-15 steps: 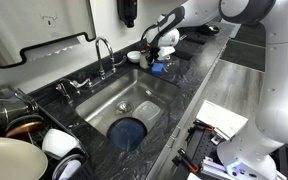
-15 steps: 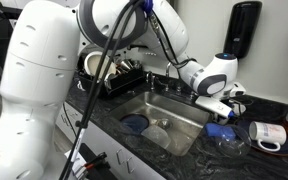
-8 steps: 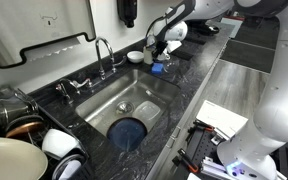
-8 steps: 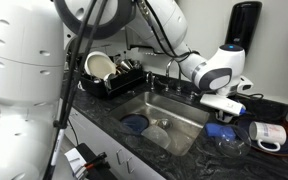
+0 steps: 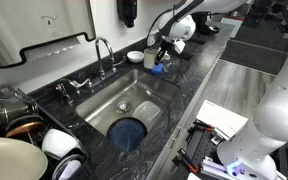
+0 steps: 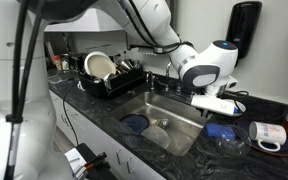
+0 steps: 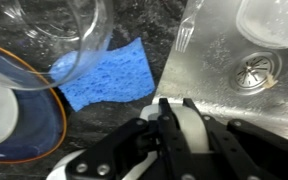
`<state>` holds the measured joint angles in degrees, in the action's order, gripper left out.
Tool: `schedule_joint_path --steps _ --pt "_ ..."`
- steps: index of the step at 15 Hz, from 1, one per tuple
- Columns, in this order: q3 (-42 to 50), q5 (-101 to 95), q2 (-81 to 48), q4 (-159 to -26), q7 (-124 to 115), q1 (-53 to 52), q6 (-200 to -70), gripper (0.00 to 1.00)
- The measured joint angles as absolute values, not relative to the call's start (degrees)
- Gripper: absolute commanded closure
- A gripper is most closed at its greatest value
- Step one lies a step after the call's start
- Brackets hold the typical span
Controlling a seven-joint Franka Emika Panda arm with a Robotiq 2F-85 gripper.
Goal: Put the white cup into the sink
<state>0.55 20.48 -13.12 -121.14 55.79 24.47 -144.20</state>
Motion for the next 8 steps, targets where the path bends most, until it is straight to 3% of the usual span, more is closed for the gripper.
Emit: schedule_joint_path --steps 8 --pt "0.23 27.27 -10.04 -130.25 70.00 17.45 -145.50 0.96"
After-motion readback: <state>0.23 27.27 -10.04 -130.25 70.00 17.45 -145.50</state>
